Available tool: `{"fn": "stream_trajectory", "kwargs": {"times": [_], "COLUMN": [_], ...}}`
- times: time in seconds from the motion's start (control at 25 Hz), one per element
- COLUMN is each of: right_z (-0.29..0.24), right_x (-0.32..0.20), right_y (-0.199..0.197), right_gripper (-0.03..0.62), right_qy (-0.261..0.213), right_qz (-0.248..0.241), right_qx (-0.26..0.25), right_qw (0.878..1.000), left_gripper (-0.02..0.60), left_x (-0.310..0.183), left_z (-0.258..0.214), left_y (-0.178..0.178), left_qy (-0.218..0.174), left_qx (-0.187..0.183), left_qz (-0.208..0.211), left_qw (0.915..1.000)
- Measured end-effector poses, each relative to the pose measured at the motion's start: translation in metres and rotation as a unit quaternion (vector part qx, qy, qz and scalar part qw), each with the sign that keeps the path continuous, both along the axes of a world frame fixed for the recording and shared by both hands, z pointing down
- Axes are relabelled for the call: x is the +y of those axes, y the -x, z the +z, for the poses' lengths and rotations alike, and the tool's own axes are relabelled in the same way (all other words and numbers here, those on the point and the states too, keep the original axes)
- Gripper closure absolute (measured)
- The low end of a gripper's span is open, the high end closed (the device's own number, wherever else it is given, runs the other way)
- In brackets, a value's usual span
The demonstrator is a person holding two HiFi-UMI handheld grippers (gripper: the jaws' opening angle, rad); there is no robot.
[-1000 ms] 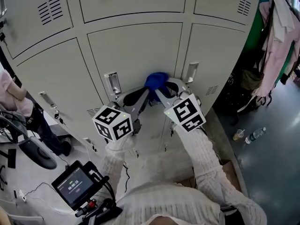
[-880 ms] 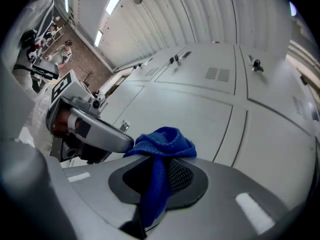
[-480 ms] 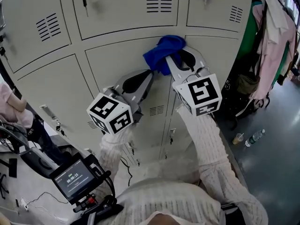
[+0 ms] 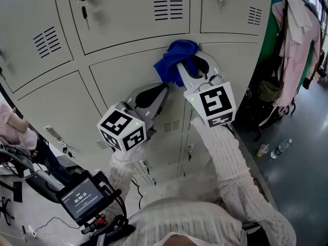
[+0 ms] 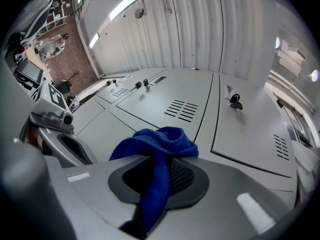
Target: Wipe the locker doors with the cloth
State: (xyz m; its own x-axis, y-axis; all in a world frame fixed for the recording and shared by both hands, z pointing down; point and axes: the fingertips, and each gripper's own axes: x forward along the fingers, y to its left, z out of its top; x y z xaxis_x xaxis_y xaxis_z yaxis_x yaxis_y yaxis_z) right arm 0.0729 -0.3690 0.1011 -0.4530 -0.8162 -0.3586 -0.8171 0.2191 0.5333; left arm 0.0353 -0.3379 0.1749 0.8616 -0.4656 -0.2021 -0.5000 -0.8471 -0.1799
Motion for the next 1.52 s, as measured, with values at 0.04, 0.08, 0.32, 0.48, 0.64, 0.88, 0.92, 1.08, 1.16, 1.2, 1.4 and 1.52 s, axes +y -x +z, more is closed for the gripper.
{"fn": "stream_trajectory", "kwargs": {"times": [0.04,0.08,0.32,0.48,0.64,0.88,0.92,1.08,1.16,1.2,1.4,1.52], "right_z": [0.001,0.002,0.017,0.042,0.068,0.122,0.131,0.159,0.175,0.183,0.228,0.247], "right_x": [0.000,0.000,0.000,-0.001,-0.004,-0.006,-0.005,-0.005,-0.007,-0.007,-0.009,-0.009], "right_y": [0.000,0.000,0.000,0.000,-0.002,-0.004,-0.004,-0.005,-0.004,-0.003,0.001,0.002], "right_gripper": [0.536,0.536,0.539,0.539,0.543,0.543,0.543,0.543,0.543,0.543,0.540,0.540], "right_qy": [-0.003,-0.005,-0.004,0.006,0.027,0.079,0.085,0.106,0.124,0.135,0.186,0.196], "right_qz": [0.000,-0.001,-0.001,0.002,0.022,0.028,0.028,0.028,0.025,0.023,0.012,0.008], "right_qx": [-0.005,-0.009,-0.017,-0.018,-0.003,-0.001,-0.001,-0.006,-0.008,-0.008,-0.004,-0.008], "right_qw": [1.000,1.000,1.000,1.000,0.999,0.997,0.996,0.994,0.992,0.991,0.983,0.981], "left_gripper": [0.577,0.577,0.577,0.577,0.577,0.577,0.577,0.577,0.577,0.577,0.577,0.577], "left_x": [-0.001,-0.002,-0.008,-0.009,-0.009,-0.004,-0.003,0.000,0.000,0.000,0.001,-0.001], "left_z": [0.003,0.006,0.032,0.056,0.075,0.113,0.120,0.143,0.154,0.159,0.183,0.193], "left_y": [0.000,0.001,0.005,0.007,0.011,0.009,0.009,0.011,0.013,0.014,0.025,0.032], "left_qy": [0.003,0.006,0.034,0.065,0.091,0.135,0.143,0.170,0.184,0.190,0.217,0.230], "left_qx": [0.001,0.002,0.010,0.022,0.032,0.028,0.026,0.018,0.014,0.012,0.008,0.009], "left_qz": [0.000,-0.001,-0.007,-0.010,-0.020,-0.038,-0.043,-0.059,-0.065,-0.069,-0.089,-0.102], "left_qw": [1.0000,1.0000,0.9994,0.9976,0.9952,0.9897,0.9884,0.9835,0.9808,0.9793,0.9722,0.9677]}}
